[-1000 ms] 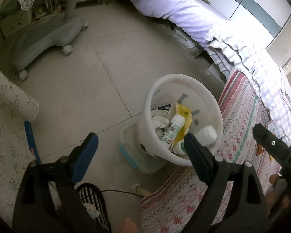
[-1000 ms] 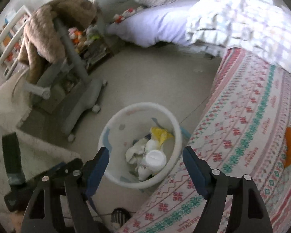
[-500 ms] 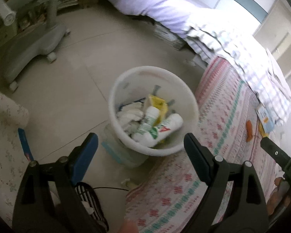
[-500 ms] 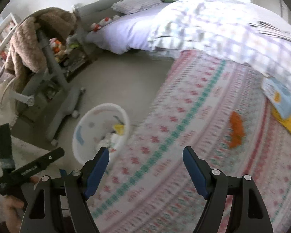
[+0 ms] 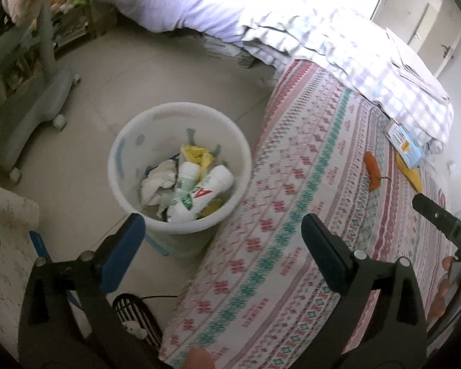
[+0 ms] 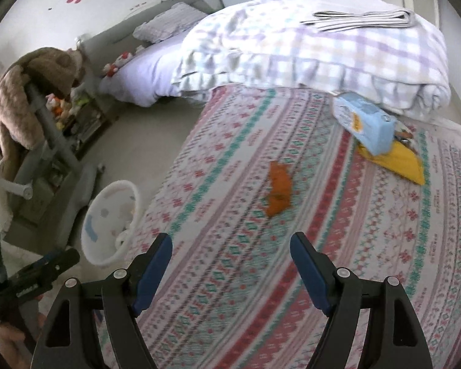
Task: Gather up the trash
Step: 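Grasp the light-blue carton with the right tool while the left tool reaches the orange item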
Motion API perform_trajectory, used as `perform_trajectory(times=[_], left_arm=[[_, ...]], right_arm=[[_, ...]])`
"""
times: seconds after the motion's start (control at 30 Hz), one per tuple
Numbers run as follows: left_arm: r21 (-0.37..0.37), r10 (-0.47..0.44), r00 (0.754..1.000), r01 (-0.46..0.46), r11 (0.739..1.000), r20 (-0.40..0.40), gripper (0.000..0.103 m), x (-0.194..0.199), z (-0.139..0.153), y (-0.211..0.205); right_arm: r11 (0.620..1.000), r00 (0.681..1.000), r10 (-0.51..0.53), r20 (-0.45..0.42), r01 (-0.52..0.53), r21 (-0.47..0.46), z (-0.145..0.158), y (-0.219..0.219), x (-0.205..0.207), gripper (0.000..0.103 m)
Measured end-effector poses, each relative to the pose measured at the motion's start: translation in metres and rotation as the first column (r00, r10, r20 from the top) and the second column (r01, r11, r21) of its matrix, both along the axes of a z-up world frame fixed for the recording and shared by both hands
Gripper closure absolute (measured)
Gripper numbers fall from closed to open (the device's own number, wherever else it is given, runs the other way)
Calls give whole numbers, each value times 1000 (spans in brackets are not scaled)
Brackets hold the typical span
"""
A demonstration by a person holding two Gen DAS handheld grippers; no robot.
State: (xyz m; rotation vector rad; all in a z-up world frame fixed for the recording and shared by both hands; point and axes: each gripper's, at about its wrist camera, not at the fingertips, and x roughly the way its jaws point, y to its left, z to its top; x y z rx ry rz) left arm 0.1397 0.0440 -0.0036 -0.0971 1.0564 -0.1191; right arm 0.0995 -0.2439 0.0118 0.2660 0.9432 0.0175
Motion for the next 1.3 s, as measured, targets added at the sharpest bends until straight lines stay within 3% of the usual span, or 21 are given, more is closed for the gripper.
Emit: perform_trajectory(times=[0.47, 0.67, 0.83, 1.0, 1.13, 1.2, 1.3], left_arm=[[20, -104, 995, 104, 994, 5, 2, 17, -11, -83], [17, -228, 973, 227, 974, 45, 2, 25, -27, -143], [20, -337, 940, 337, 941, 59, 3, 30, -46, -194], [-3, -380, 920, 382, 924, 94, 16, 38, -55, -218], [-13, -366, 926, 369, 930, 96, 36, 51, -65, -225], [4, -359, 926, 361, 932, 115, 42, 54, -67, -228], [24, -367, 921, 367, 930, 132, 62, 55, -69, -235]], right_arm=[[992, 994, -104, 9, 105, -74, 3, -84, 8, 22], [980, 981, -193, -7, 192, -55, -14, -137, 18, 22], [973, 977, -210, 27, 211, -89, -23, -161, 25, 22], [972, 976, -215, 37, 218, -92, -33, -180, 38, 22], [973, 975, -214, 58, 218, -76, -36, -187, 52, 22], [976, 978, -198, 68, 203, -78, -38, -185, 59, 22], [982, 984, -164, 73, 170, -88, -42, -178, 74, 22]])
